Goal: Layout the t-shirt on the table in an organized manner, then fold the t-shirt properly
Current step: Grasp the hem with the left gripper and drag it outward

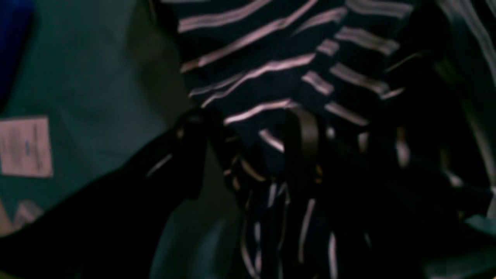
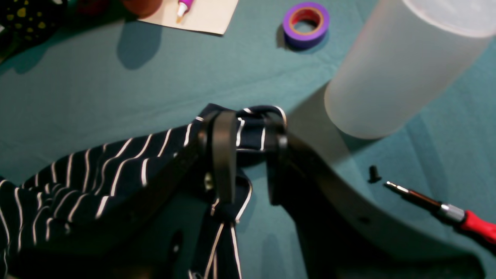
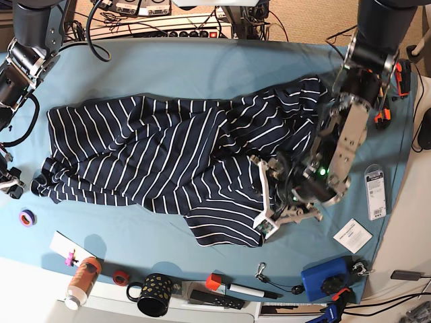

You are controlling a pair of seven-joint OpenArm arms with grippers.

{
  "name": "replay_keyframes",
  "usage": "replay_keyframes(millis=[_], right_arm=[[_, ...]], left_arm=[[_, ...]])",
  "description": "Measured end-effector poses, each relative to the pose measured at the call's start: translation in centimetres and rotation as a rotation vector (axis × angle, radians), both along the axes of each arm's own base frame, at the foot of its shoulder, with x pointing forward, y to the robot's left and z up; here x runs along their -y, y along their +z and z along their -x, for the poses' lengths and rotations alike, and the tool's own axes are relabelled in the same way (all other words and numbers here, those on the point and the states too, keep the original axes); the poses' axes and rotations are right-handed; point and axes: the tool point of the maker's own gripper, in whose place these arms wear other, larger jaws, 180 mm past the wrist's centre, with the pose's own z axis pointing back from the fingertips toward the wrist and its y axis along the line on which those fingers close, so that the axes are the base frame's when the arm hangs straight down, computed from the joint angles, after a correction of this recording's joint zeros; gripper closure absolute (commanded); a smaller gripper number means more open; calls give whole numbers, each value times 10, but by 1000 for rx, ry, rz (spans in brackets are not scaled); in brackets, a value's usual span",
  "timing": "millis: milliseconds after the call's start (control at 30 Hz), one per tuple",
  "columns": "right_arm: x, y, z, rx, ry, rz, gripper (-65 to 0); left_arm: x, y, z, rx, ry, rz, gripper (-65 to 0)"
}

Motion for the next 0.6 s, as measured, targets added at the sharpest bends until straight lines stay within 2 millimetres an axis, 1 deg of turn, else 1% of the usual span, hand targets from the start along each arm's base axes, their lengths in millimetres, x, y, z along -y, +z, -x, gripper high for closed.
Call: replay_keyframes(millis=[133,300,333,367,400,467,600], right_arm=[[-1,-6,3,-15,1,-3,-138],[-2,-6,3,-14,2,-4,-138],[-2,-6,2,-13,3,-6,-138],[-3,-7,2,-13,4,-7,-138],[-4,-7,2,-11,4,-8,-138],[-5,-8,2,-13,5,-10,-138],[-5,-8,2,-12,5,-10,-138]], left_arm=[[-6,-25,12,-64,17,-8,-320],[-14,-45,13,-122,46,-16,-316],[-14,-47,13,-127,48,-11,-291],[-12,-46,12,-122,45,5,-240],[-8,-44,10,-105,40,27,-172],[3,-35,3,-55,32,76,-8],[23,-17,-13,69,22,129,0]])
